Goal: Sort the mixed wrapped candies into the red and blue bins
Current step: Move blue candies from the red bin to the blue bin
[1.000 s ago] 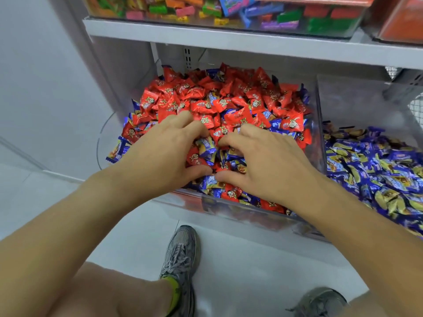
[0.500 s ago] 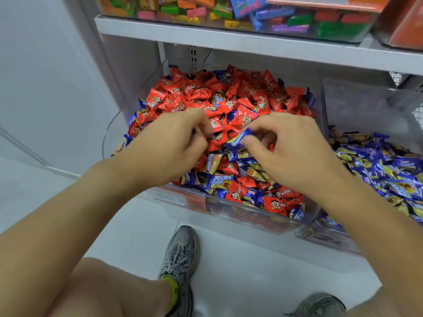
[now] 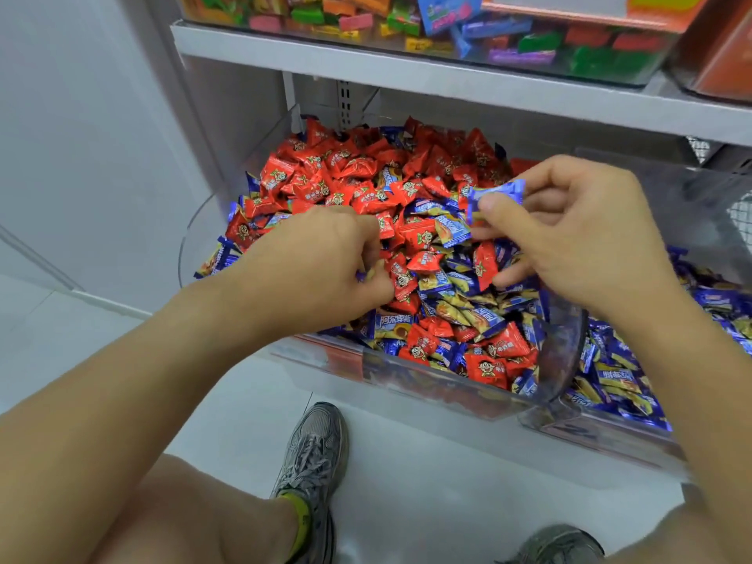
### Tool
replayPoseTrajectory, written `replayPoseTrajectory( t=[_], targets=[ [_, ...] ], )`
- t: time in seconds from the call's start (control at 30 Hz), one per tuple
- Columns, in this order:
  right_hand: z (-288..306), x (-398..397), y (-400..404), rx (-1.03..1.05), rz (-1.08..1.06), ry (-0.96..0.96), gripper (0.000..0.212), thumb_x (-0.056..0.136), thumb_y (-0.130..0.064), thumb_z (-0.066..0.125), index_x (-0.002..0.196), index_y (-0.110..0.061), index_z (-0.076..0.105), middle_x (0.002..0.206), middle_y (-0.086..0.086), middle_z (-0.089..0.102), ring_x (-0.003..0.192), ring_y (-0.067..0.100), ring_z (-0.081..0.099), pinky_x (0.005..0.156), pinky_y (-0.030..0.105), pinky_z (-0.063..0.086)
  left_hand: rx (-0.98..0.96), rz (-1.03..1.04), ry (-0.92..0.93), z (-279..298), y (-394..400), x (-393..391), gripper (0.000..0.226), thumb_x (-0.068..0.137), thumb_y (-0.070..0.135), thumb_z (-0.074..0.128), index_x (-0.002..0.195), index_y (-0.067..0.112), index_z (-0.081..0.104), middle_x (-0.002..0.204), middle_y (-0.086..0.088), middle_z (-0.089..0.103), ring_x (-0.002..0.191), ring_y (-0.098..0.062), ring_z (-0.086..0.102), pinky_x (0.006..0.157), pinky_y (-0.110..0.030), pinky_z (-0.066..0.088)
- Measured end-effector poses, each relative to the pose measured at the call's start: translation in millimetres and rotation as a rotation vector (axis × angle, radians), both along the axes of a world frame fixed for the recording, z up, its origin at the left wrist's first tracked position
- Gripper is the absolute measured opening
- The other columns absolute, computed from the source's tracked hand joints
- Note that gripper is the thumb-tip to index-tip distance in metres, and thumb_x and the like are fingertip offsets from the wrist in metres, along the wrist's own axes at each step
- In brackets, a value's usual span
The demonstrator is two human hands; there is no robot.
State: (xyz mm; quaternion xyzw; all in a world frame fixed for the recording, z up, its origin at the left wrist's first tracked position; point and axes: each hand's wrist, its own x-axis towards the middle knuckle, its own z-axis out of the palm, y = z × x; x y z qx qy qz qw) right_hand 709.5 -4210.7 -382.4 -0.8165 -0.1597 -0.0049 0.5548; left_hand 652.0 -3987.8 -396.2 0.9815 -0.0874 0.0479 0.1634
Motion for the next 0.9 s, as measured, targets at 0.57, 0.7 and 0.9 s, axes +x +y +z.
replayPoseTrajectory(
  t=[0.57,0.7,0.9],
  targets=[
    [-11,3,-3,-0.703,0.282,-0.293,0.037,0.1,-0.029,0.052,0.136,-0.034,0.045,0.102,-0.011,0.042,0.088,0.009,0.048,0.081,0.032,0.04,-0.229,-0.076,0.043,-5,-41,11,0.012,0.091,0.008,0.053,0.098,0.017,0.052,0.059,0.011,0.046,0.058,0.006,0.05,0.053,-0.015,0.035],
    [-8,4,6,-0.975,0.271,-0.317,0.069,0.089,-0.047,0.066,0.148,-0.041,0.032,0.115,-0.004,0.032,0.084,0.017,0.054,0.075,0.034,0.046,-0.15,-0.086,-0.008,-10,-43,13,0.011,0.092,0.021,0.046,0.092,0.017,0.057,0.082,0.001,0.054,0.076,-0.013,0.051,0.07,-0.035,0.041],
    [-8,14,6,-0.925,0.113,-0.433,0.039,0.093,-0.036,0.066,0.13,-0.032,0.055,0.118,-0.004,0.04,0.092,0.025,0.06,0.075,0.038,0.049,0.055,-0.069,-0.045,-14,-39,14,0.03,0.084,0.051,0.066,0.106,0.032,0.061,0.079,0.014,0.039,0.078,-0.015,0.055,0.065,-0.032,0.044]
  ],
)
